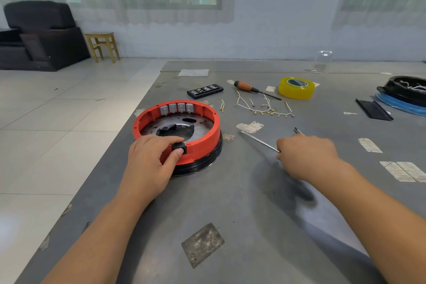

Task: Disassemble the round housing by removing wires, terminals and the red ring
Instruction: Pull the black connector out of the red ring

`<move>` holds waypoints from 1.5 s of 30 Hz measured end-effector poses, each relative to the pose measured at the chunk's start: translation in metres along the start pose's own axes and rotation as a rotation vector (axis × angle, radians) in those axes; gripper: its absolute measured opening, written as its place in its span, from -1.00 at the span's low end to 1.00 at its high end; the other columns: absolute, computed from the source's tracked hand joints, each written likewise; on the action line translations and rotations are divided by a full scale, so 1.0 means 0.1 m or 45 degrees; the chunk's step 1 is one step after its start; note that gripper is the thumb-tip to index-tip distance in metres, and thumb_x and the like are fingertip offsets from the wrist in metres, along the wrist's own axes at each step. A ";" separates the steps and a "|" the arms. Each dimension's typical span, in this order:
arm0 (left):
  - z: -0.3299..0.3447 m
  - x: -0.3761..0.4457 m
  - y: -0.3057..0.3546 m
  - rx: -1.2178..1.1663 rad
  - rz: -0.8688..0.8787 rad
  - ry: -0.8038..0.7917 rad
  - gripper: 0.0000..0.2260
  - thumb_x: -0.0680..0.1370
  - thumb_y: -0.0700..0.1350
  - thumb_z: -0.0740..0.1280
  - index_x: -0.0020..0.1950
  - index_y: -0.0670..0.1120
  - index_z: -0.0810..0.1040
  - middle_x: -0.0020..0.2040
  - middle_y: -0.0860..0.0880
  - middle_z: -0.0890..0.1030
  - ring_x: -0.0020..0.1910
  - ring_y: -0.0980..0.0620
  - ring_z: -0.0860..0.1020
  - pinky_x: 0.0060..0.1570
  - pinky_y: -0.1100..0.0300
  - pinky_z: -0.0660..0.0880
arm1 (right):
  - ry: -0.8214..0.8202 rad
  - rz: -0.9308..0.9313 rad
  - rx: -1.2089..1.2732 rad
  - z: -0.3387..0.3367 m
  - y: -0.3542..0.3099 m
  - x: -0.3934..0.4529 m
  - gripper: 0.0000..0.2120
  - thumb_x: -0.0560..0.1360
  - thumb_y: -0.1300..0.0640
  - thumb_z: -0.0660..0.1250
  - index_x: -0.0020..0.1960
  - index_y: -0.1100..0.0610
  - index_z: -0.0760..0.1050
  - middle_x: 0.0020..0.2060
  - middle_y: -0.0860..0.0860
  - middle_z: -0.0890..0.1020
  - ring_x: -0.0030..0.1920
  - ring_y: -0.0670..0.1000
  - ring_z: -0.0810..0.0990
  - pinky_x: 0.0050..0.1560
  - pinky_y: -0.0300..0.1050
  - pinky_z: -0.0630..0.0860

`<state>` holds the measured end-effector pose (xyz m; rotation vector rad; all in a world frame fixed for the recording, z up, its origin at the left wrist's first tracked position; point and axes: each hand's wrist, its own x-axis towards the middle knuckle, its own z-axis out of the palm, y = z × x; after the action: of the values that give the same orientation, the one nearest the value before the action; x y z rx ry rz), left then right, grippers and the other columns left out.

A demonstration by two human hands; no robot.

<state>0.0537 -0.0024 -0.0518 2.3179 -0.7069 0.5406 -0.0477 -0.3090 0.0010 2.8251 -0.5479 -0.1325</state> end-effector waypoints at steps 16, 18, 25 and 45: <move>0.07 -0.08 0.19 0.010 0.177 -0.110 -0.67 0.58 0.11 0.31 0.32 0.13 0.63 0.17 0.22 0.63 0.28 0.11 0.47 0.32 0.16 0.12 | 0.123 0.230 0.134 0.13 -0.03 0.18 -0.89 0.59 0.13 0.25 -0.12 0.03 0.38 -0.33 0.00 0.34 -0.29 0.10 0.41 -0.24 -0.07 0.36; 0.07 -0.10 0.21 0.008 0.205 -0.110 -0.67 0.57 0.11 0.32 0.33 0.15 0.62 0.17 0.27 0.62 0.31 0.14 0.44 0.36 0.14 0.09 | 0.121 0.229 0.120 0.12 -0.03 0.17 -0.89 0.56 0.19 0.25 -0.11 0.03 0.38 -0.33 0.00 0.32 -0.22 0.13 0.44 -0.22 -0.06 0.38; 0.03 -0.10 0.16 -0.025 0.201 -0.104 -0.60 0.54 0.14 0.34 0.39 0.20 0.57 0.14 0.39 0.52 0.38 0.22 0.31 0.43 0.32 -0.08 | 0.101 0.237 0.123 0.10 -0.01 0.15 -0.88 0.54 0.27 0.24 -0.05 0.06 0.43 -0.19 0.04 0.45 -0.18 0.16 0.46 -0.22 -0.05 0.41; 0.05 -0.06 0.12 -0.022 0.149 -0.043 -0.71 0.50 0.22 0.32 0.16 0.18 0.60 0.08 0.23 0.57 0.25 0.23 0.35 0.40 0.16 0.08 | 0.688 -0.474 0.418 0.21 -0.46 0.02 -0.56 0.60 -0.11 0.26 0.43 -0.01 0.45 0.39 -0.01 0.49 0.37 0.10 0.47 0.34 0.07 0.41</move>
<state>0.0430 -0.0116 -0.0536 2.2849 -0.8638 0.5468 -0.0324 -0.2732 -0.0317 3.0493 0.0872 0.6910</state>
